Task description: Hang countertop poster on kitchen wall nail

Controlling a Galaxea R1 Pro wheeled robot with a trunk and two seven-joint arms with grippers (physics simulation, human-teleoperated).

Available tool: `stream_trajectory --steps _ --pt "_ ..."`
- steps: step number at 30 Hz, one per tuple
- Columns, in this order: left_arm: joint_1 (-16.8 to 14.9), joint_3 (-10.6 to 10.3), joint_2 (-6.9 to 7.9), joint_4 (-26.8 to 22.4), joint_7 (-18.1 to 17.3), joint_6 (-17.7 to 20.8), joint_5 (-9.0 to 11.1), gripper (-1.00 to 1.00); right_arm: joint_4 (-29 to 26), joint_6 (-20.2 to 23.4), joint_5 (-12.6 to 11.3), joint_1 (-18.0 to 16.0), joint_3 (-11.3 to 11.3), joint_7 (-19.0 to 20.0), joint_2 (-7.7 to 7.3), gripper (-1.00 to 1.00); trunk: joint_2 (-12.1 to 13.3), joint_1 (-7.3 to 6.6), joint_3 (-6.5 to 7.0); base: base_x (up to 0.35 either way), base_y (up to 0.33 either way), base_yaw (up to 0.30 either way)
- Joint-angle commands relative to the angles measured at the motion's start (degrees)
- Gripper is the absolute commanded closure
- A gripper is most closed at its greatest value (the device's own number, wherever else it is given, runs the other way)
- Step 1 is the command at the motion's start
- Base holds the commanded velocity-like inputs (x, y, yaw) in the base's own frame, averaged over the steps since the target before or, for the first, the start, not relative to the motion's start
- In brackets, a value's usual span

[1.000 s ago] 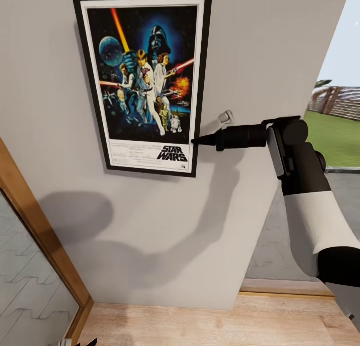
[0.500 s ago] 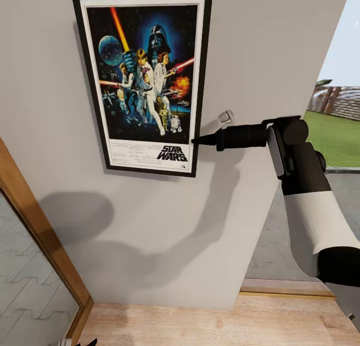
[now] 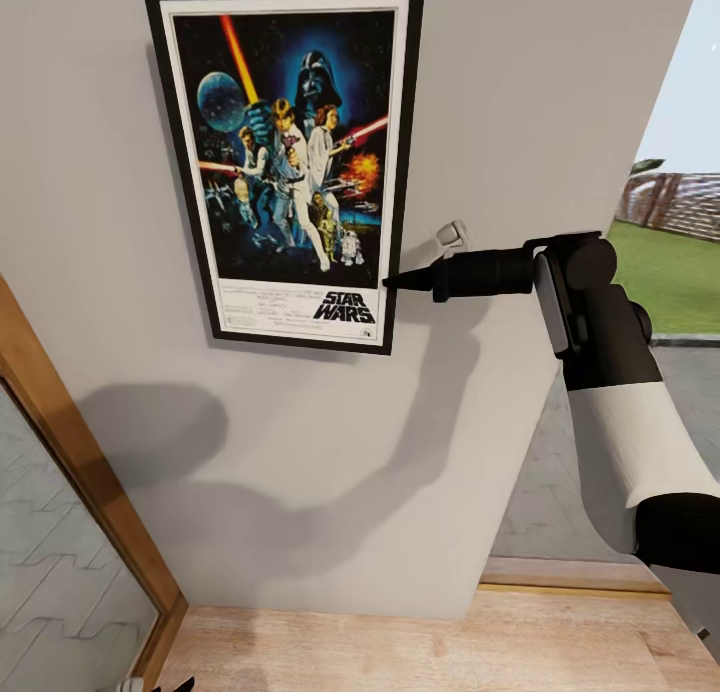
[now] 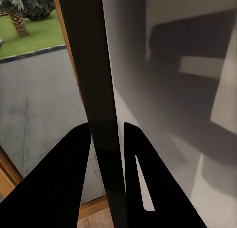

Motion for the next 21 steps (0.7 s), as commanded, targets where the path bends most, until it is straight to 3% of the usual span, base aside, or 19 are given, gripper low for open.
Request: stream_trajectory --steps 1,21 --pt "-0.03 -0.48 0.01 0.03 -0.10 -0.34 0.38 -1.00 0.00 0.50 -0.10 -0.07 0.05 0.15 -0.02 1.00 -0.13 0.04 -0.13 0.000 0.000 0.000" --pt "-0.04 -0.48 0.05 0.03 -0.10 -0.34 0.38 -1.00 0.57 0.58 0.09 -0.16 0.12 0.04 1.50 1.00 -0.13 0.04 -0.13 0.000 0.000 0.000"
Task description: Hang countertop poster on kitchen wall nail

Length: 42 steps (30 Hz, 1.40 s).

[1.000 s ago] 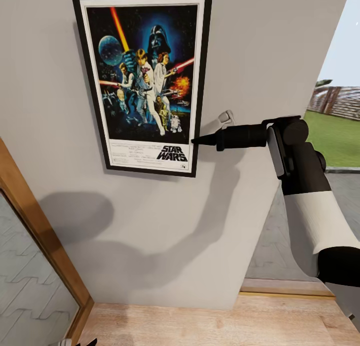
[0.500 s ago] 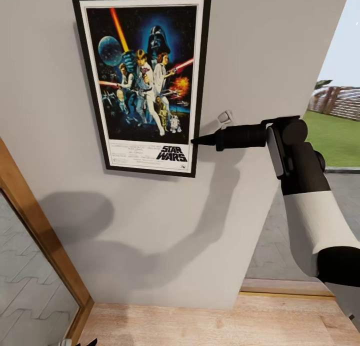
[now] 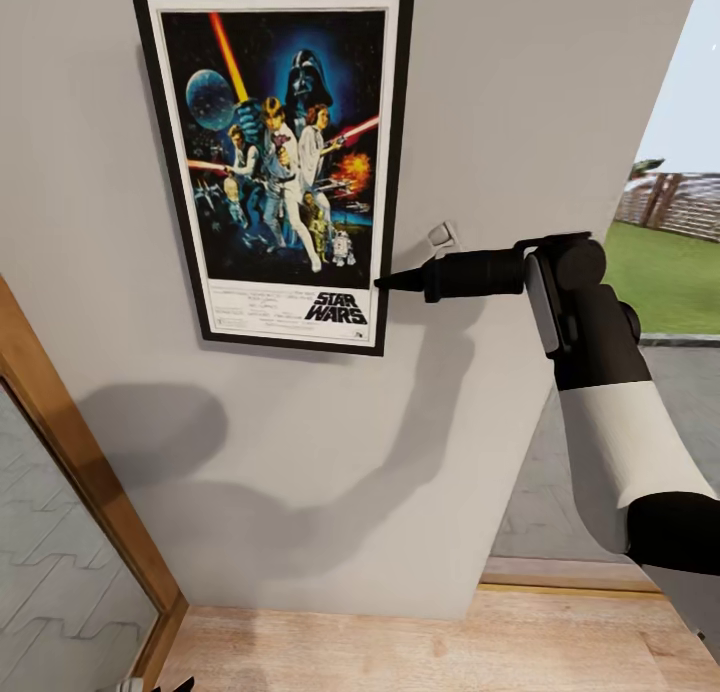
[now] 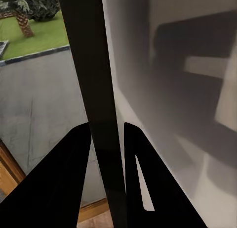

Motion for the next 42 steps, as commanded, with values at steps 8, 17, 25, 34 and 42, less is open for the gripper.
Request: stream_trajectory --steps 8,17,25,34,42 --pt "-0.07 -0.48 -0.02 0.03 -0.10 -0.34 0.38 -1.00 0.42 0.54 0.00 -0.12 -0.03 -0.14 -0.01 1.00 -0.13 0.04 -0.13 0.000 0.000 0.000" --pt "-0.07 -0.48 0.00 0.03 -0.10 -0.34 0.38 -1.00 1.47 0.50 0.00 -0.14 -0.05 -0.18 0.00 1.00 -0.13 0.04 -0.13 0.000 0.000 0.000" --pt "-0.07 -0.48 -0.01 0.03 -0.10 -0.34 0.39 -1.00 1.57 0.50 -0.03 -0.14 -0.10 -0.18 0.00 1.00 -0.13 0.04 -0.13 0.000 0.000 0.000" --pt "-0.06 -0.48 -0.03 0.03 -0.10 -0.34 0.38 -1.00 1.58 0.50 -0.08 -0.71 -0.12 -0.18 0.00 1.00 -0.13 0.04 -0.13 0.000 0.000 0.000" --pt "-0.07 -0.48 0.00 0.03 -0.10 -0.34 0.38 -1.00 1.55 0.50 -0.08 -0.86 -0.13 -0.18 0.00 1.00 -0.13 0.04 -0.13 0.000 0.000 0.000"
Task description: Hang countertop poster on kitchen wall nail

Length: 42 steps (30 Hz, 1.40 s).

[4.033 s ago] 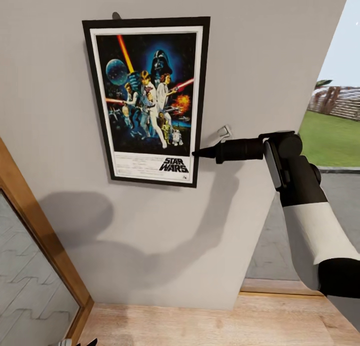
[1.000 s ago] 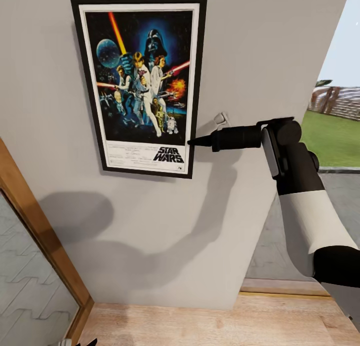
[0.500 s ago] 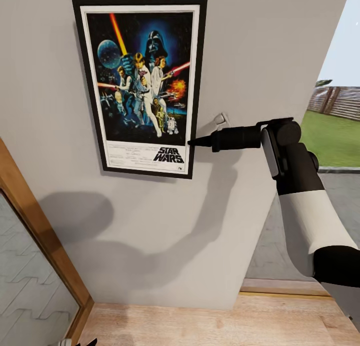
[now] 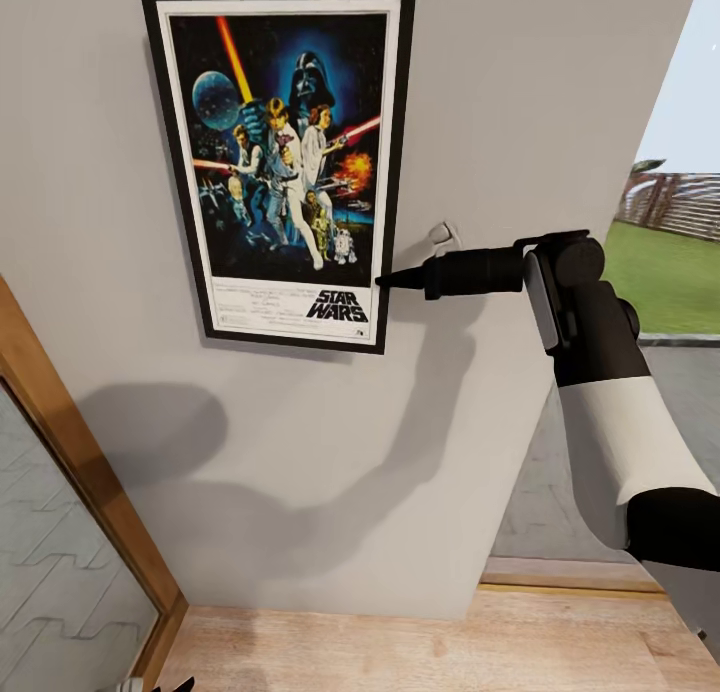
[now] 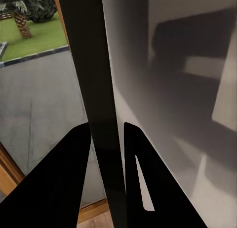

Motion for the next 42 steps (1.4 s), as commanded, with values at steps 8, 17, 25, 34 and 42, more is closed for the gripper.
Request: stream_trajectory --steps 8,17,25,34,42 --pt "-0.06 -0.48 0.03 0.03 -0.10 -0.34 0.38 -1.00 -0.14 0.49 -0.16 -0.08 0.05 0.17 -0.03 1.00 -0.13 0.04 -0.13 0.000 0.000 0.000" --pt "-0.06 -0.48 0.01 0.03 -0.10 -0.34 0.39 -1.00 -0.15 0.49 -0.12 -0.08 0.05 0.17 -0.03 1.00 -0.13 0.04 -0.13 0.000 0.000 0.000" --pt "-0.04 -0.48 0.04 0.03 -0.10 -0.34 0.38 -1.00 -0.26 0.49 -0.17 -0.08 0.05 0.17 -0.03 1.00 -0.13 0.04 -0.13 0.000 0.000 0.000" --pt "-0.06 -0.48 0.03 0.03 -0.10 -0.34 0.38 -1.00 -0.27 0.49 -0.17 -0.08 0.05 0.17 -0.03 1.00 -0.13 0.04 -0.13 0.000 0.008 0.000" --pt "-0.06 -0.48 0.03 0.03 -0.10 -0.34 0.40 -1.00 -0.24 0.49 -0.16 -0.08 0.05 0.17 -0.03 1.00 -0.13 0.04 -0.13 0.000 0.098 0.000"
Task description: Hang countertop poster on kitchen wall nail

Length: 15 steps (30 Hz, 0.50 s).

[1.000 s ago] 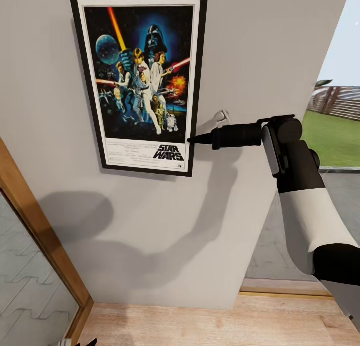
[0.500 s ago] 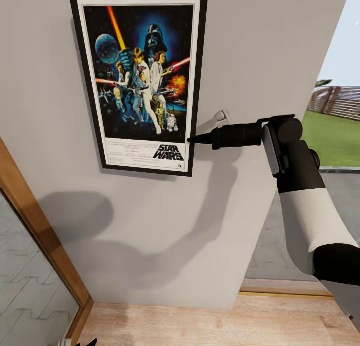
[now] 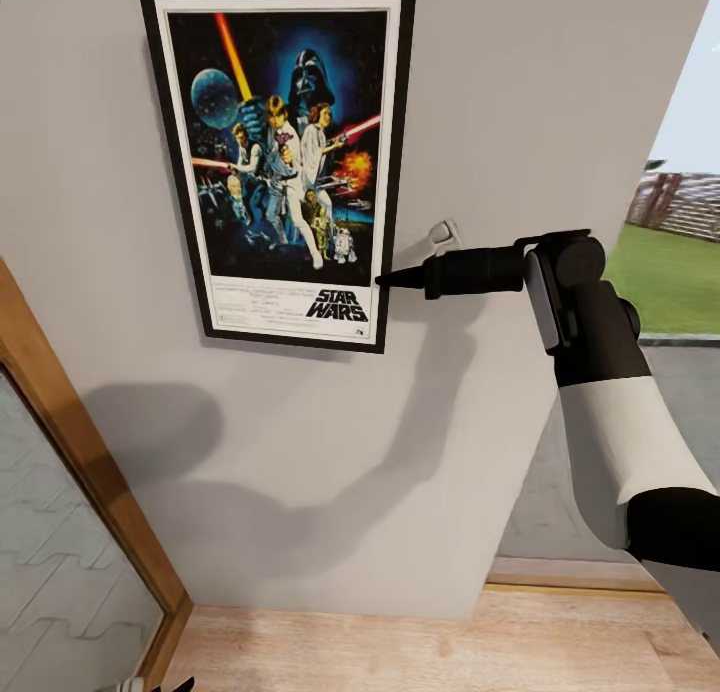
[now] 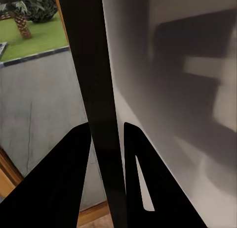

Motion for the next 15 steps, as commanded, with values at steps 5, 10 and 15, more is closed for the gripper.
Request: stream_trajectory --steps 5,10,15 --pt "-0.05 -0.48 0.02 0.03 -0.10 -0.34 0.38 -1.00 0.00 0.50 -0.07 -0.08 0.02 0.17 -0.03 1.00 -0.13 0.04 -0.13 0.000 0.136 0.000" --pt "-0.04 -0.42 0.03 0.03 -0.10 -0.34 0.38 -1.00 0.00 0.50 -0.09 -0.08 -0.02 0.17 -0.03 1.00 -0.13 0.04 -0.13 0.000 0.050 0.000" --pt "-0.05 -0.41 0.03 0.03 -0.10 -0.34 0.41 -1.00 0.00 0.50 -0.10 -0.08 -0.02 0.17 -0.03 1.00 -0.13 0.04 -0.13 0.000 0.154 0.000"
